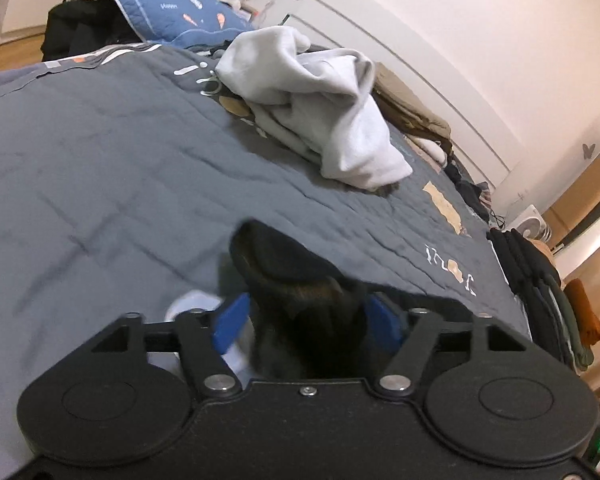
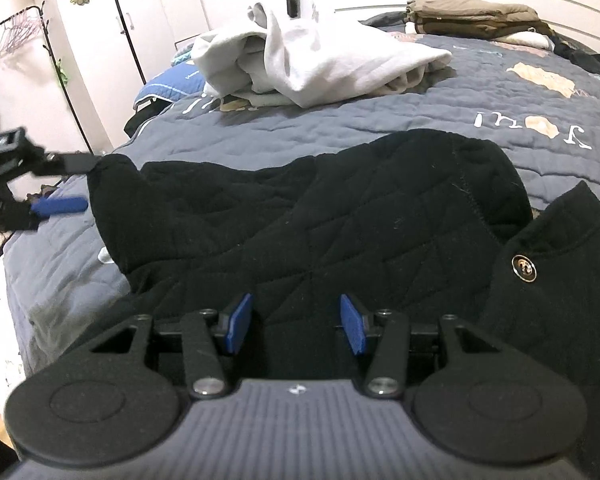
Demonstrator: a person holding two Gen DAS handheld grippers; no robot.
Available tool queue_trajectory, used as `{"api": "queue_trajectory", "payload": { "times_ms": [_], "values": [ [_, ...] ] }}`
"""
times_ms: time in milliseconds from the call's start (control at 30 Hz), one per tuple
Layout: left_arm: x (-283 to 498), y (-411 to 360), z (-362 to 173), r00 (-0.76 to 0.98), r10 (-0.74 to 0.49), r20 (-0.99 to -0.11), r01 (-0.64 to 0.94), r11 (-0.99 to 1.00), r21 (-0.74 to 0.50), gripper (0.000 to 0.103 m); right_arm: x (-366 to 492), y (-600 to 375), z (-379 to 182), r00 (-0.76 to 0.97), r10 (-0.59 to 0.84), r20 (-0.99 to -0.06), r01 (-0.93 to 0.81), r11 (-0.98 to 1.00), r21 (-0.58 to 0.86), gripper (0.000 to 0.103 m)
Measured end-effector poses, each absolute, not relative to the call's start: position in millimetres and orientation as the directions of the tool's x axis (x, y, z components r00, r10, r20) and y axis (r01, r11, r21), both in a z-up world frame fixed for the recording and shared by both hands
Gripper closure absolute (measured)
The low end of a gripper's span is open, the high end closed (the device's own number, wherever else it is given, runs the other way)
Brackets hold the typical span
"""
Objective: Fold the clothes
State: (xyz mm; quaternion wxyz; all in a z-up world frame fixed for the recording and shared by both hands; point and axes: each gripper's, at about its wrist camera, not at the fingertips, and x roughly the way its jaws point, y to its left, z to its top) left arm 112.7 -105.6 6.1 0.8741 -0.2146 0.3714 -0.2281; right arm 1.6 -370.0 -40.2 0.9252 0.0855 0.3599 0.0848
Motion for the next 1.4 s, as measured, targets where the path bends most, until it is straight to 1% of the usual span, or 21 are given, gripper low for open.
{"api": "queue_trajectory", "payload": {
  "times_ms": [167, 300, 367, 400, 467, 533, 600, 667, 700, 800, 833, 867, 933, 1067, 1167, 1233, 1300, 1333, 1367, 1400],
  "values": [
    [101.0, -122.4, -11.4, 0.608, -0.576, -0.546, 0.222, 0.784, -0.58, 0.029, -0.2, -368.6, -38.9, 0.728, 0.217, -0.651, -0.096, 0.971, 0.217, 0.054],
    [104.6, -141.3, -22.1, 0.62, -0.552, -0.557, 0.231, 0.807, -0.543, 0.029, 0.3, -368.1, -40.0, 0.725, 0.219, -0.653, -0.102, 0.972, 0.213, 0.054],
    [108.1, -145.1, -25.7, 0.628, -0.542, -0.558, 0.218, 0.811, -0.542, 0.033, 0.8, -368.0, -41.5, 0.722, 0.218, -0.657, -0.105, 0.973, 0.207, 0.054],
    [109.4, -144.6, -27.4, 0.626, -0.538, -0.565, 0.208, 0.813, -0.544, 0.037, 1.1, -367.9, -42.2, 0.721, 0.217, -0.658, -0.107, 0.973, 0.204, 0.054],
    [112.2, -143.7, -30.9, 0.621, -0.529, -0.578, 0.188, 0.817, -0.546, 0.078, 1.7, -367.8, -43.8, 0.718, 0.216, -0.661, -0.11, 0.974, 0.198, 0.054],
    [114.0, -134.4, -38.8, 0.607, -0.505, -0.614, 0.119, 0.821, -0.558, 0.082, 2.4, -368.8, -45.5, 0.716, 0.218, -0.663, -0.111, 0.973, 0.201, 0.054],
    [113.0, -123.4, -47.0, 0.591, -0.465, -0.659, 0.038, 0.832, -0.554, 0.082, 2.8, -369.6, -46.5, 0.712, 0.225, -0.665, -0.111, 0.972, 0.21, 0.054],
    [109.8, -110.8, -55.5, 0.562, -0.46, -0.687, -0.049, 0.811, -0.583, 0.075, 3.0, -369.7, -47.0, 0.708, 0.231, -0.668, -0.115, 0.97, 0.214, 0.054],
    [108.2, -105.5, -58.5, 0.554, -0.46, -0.694, -0.081, 0.8, -0.595, 0.074, 2.8, -369.1, -47.6, 0.707, 0.227, -0.67, -0.118, 0.972, 0.205, 0.054],
    [104.0, -96.2, -55.4, 0.577, -0.43, -0.694, -0.101, 0.805, -0.584, 0.068, 2.1, -367.7, -48.9, 0.706, 0.218, -0.674, -0.125, 0.975, 0.184, 0.054],
    [102.6, -92.9, -53.6, 0.592, -0.423, -0.686, -0.111, 0.8, -0.589, 0.064, 2.1, -367.4, -48.7, 0.706, 0.215, -0.675, -0.126, 0.976, 0.18, 0.054],
    [101.2, -89.3, -51.5, 0.609, -0.417, -0.674, -0.121, 0.791, -0.599, 0.055, 2.0, -367.1, -48.6, 0.706, 0.213, -0.676, -0.126, 0.976, 0.176, 0.054],
    [100.5, -86.0, -48.7, 0.628, -0.422, -0.654, -0.123, 0.775, -0.619, 0.045, 1.4, -368.2, -47.7, 0.705, 0.212, -0.676, -0.121, 0.976, 0.18, 0.054],
    [100.5, -96.5, -42.9, 0.642, -0.42, -0.641, -0.069, 0.802, -0.594, 0.044, 1.7, -370.5, -46.8, 0.705, 0.215, -0.675, -0.106, 0.974, 0.2, 0.054],
    [106.6, -107.8, -42.6, 0.634, -0.435, -0.639, -0.033, 0.811, -0.584, 0.041, 1.1, -370.1, -46.6, 0.705, 0.216, -0.676, -0.099, 0.973, 0.208, 0.054],
    [110.3, -117.9, -43.1, 0.624, -0.438, -0.647, -0.005, 0.826, -0.564, 0.041, 0.8, -370.2, -46.1, 0.705, 0.217, -0.675, -0.094, 0.972, 0.214, 0.054],
    [108.1, -127.2, -41.8, 0.636, -0.431, -0.64, 0.03, 0.843, -0.537, 0.045, 1.1, -371.6, -45.0, 0.705, 0.219, -0.674, -0.088, 0.971, 0.224, 0.054],
    [104.3, -132.0, -39.9, 0.654, -0.416, -0.632, 0.054, 0.859, -0.51, 0.056, 1.2, -372.5, -45.0, 0.705, 0.221, -0.674, -0.085, 0.97, 0.229, 0.054],
    [102.3, -136.6, -37.7, 0.665, -0.404, -0.628, 0.077, 0.874, -0.481, 0.073, 1.3, -373.3, -45.0, 0.704, 0.224, -0.674, -0.083, 0.969, 0.235, 0.054],
    [101.3, -141.2, -35.7, 0.673, -0.395, -0.626, 0.099, 0.886, -0.452, 0.076, 1.5, -374.2, -45.1, 0.704, 0.226, -0.673, -0.081, 0.967, 0.24, 0.054]
  ]
}}
